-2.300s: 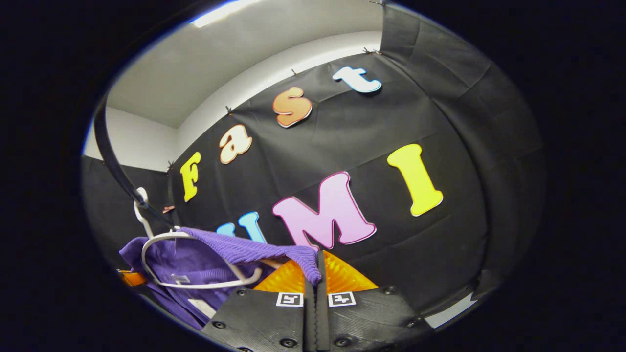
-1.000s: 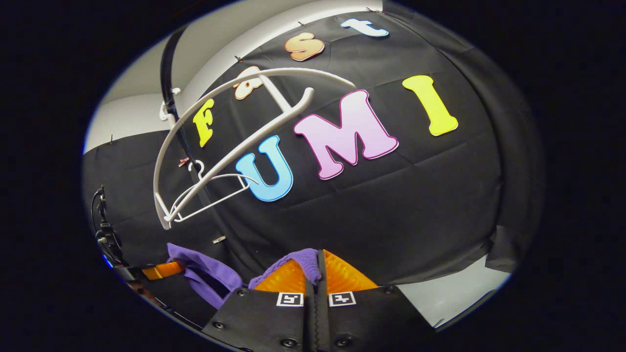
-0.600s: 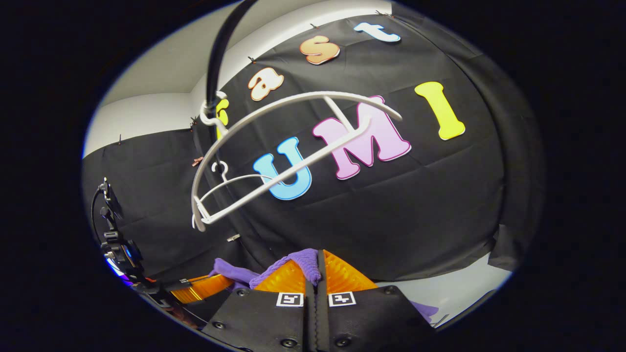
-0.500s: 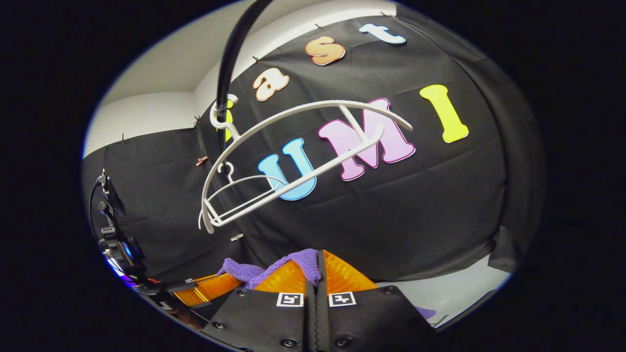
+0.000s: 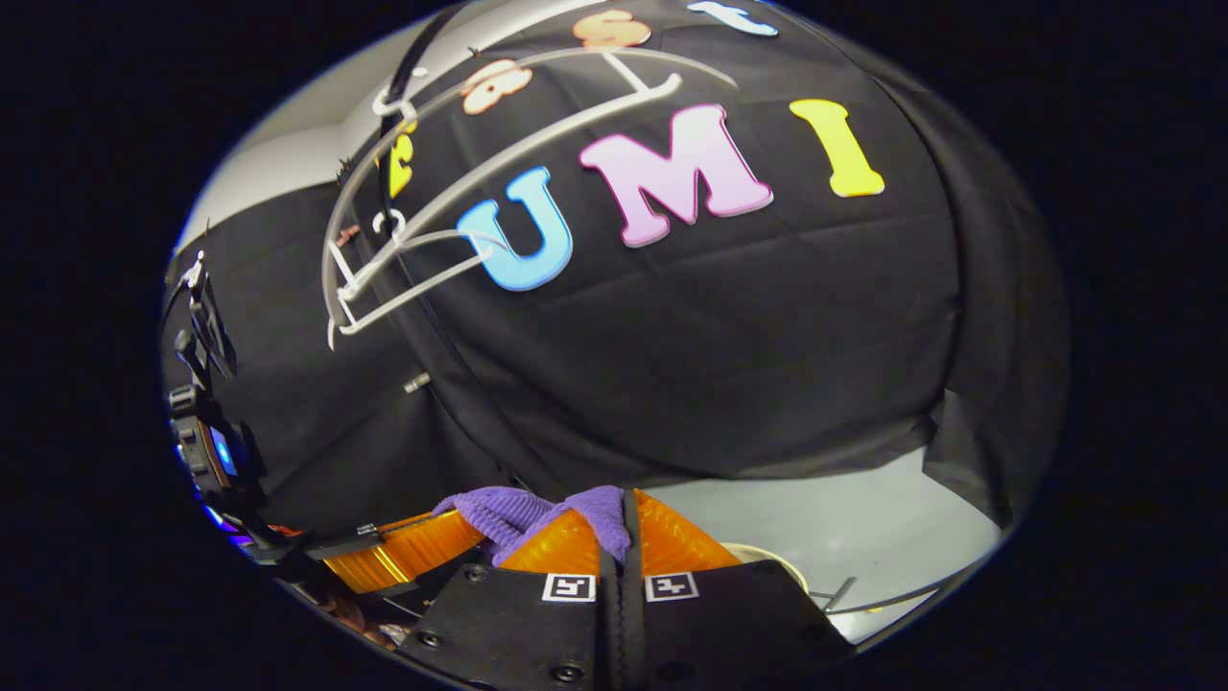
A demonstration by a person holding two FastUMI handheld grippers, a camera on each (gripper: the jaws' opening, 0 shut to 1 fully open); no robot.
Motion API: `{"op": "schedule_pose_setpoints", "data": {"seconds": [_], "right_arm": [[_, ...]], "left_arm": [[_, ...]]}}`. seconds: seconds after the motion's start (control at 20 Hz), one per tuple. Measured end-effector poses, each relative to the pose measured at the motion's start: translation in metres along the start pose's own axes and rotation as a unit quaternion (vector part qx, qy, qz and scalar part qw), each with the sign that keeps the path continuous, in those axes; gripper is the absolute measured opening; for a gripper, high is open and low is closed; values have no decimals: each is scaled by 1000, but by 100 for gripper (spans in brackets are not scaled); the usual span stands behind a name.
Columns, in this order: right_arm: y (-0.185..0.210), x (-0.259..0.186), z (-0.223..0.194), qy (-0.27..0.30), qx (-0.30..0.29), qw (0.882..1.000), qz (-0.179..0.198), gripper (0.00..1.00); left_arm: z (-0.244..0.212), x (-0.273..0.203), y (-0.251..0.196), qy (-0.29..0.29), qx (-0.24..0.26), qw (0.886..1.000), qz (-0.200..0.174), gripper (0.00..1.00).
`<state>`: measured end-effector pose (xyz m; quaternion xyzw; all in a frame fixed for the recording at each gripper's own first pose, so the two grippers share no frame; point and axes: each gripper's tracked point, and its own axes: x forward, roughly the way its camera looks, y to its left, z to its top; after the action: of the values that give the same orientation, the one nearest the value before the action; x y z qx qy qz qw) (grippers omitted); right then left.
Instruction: Grasp the clothes on the hanger with both hands and then place them into the laundry hamper below.
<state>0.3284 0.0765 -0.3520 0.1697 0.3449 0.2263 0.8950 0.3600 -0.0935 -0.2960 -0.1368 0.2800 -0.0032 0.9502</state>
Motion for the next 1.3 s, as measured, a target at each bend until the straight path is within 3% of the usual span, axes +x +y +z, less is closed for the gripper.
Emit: {"op": "schedule_pose_setpoints", "data": {"seconds": [0.2,0.4,0.65,0.8,0.9,0.95,1.1,1.3], "right_arm": [[-42,24,-77,92,-27,995,-42,5],[-76,35,-157,197,-47,976,-82,5],[-99,34,-195,256,-68,958,-112,5],[-104,30,-204,264,-60,955,-122,5],[-101,29,-206,259,-42,958,-112,8],[-101,33,-207,262,-40,957,-120,12],[-109,30,-205,268,-44,953,-134,95],[-104,26,-197,259,-43,955,-140,97]], "left_arm": [[-78,28,18,101,-22,995,15,5],[-155,56,40,208,-2,977,42,5],[-234,57,58,303,8,951,62,7],[-238,59,60,310,-3,948,70,5],[-238,57,64,309,-10,948,76,8],[-233,56,65,303,-9,950,77,30],[-223,56,72,297,0,951,87,97],[-222,57,70,293,-2,952,92,95]]}}
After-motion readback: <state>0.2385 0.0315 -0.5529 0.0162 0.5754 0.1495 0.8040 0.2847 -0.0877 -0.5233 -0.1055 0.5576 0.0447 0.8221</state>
